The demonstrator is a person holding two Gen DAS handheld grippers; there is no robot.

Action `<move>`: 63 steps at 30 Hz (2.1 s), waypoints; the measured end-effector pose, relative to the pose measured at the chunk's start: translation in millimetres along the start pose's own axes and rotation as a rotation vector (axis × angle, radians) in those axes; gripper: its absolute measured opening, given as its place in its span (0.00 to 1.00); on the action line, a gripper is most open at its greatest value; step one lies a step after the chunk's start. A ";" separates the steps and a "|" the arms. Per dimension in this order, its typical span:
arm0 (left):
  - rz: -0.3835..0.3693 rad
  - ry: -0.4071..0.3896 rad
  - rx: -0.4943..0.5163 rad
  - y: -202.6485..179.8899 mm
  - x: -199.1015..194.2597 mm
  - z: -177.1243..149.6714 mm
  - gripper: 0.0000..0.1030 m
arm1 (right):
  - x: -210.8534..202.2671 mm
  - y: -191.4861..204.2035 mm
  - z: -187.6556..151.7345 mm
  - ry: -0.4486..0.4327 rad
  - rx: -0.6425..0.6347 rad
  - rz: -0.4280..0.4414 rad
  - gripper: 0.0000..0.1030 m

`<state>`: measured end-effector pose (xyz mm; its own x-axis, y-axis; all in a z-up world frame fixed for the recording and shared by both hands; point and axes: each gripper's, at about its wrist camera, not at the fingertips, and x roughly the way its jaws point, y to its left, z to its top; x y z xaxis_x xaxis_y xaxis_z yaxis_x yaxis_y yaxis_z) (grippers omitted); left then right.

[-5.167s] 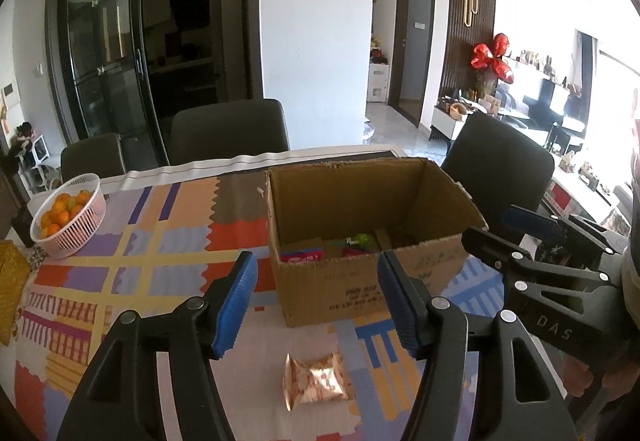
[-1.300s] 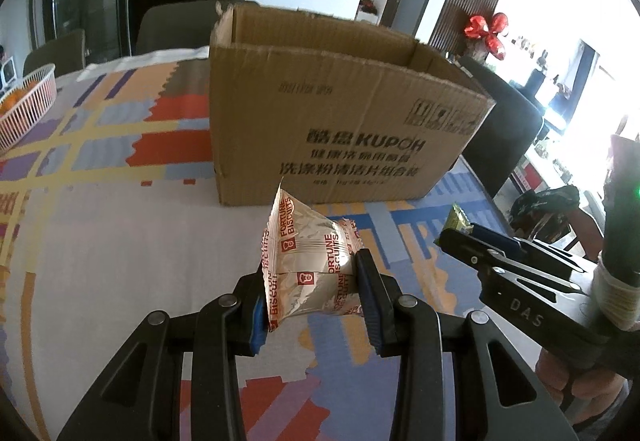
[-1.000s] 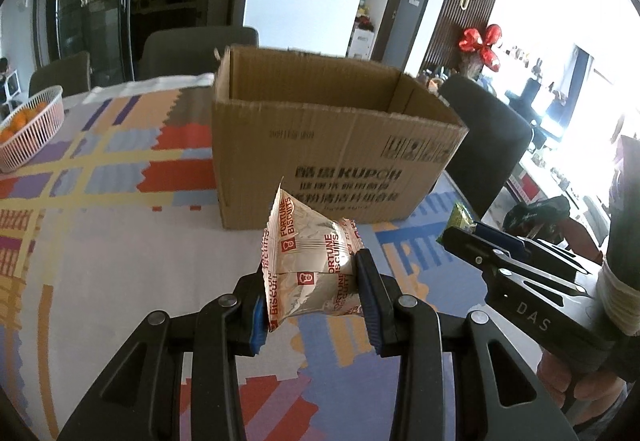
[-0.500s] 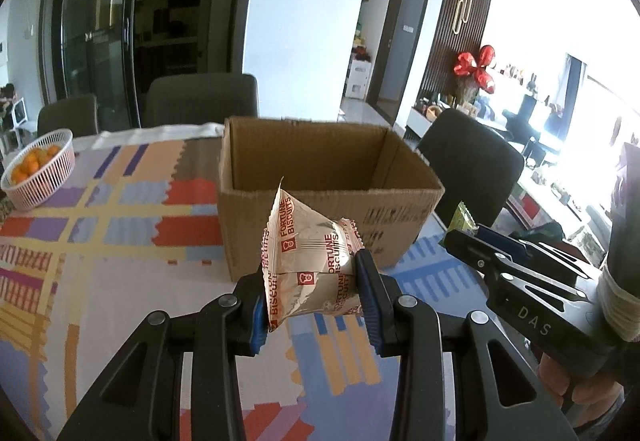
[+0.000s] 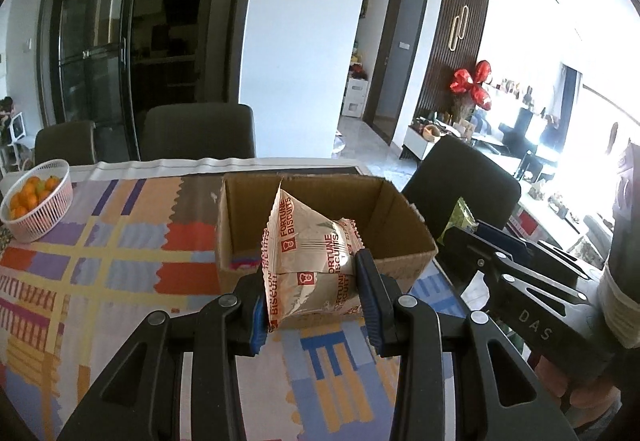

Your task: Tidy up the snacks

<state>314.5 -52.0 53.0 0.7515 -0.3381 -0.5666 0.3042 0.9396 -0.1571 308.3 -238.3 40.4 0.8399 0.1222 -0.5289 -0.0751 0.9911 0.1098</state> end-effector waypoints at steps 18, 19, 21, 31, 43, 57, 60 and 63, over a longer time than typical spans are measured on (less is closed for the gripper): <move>0.015 0.055 0.016 13.2 51.8 47.5 0.37 | 43.0 -5.1 46.6 0.034 -0.030 -0.032 0.29; 0.017 0.060 0.016 13.9 55.1 47.9 0.37 | 47.0 -5.2 47.8 0.041 -0.037 -0.033 0.29; 0.021 0.078 0.014 16.2 64.2 49.3 0.37 | 54.0 -5.5 49.9 0.052 -0.043 -0.038 0.29; 0.117 0.130 0.060 17.7 88.7 47.1 0.51 | 83.3 -4.3 52.0 0.103 -0.084 -0.100 0.42; 0.228 0.042 0.100 8.8 47.3 24.3 0.62 | 54.8 -9.9 32.8 0.083 -0.053 -0.115 0.60; 0.254 -0.090 0.090 -8.6 -36.3 -15.0 0.86 | -35.6 -2.7 3.4 -0.049 -0.042 -0.146 0.75; 0.253 -0.109 0.080 -8.8 -47.8 -24.1 0.94 | -49.4 -1.4 -4.8 -0.060 -0.038 -0.153 0.78; 0.252 -0.119 0.069 -9.6 -58.7 -33.7 0.98 | -59.8 1.0 -14.6 -0.056 -0.048 -0.151 0.79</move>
<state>247.8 -39.4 60.4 0.8704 -0.1026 -0.4815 0.1356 0.9902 0.0342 250.1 -243.9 59.9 0.8719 -0.0299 -0.4888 0.0298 0.9995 -0.0079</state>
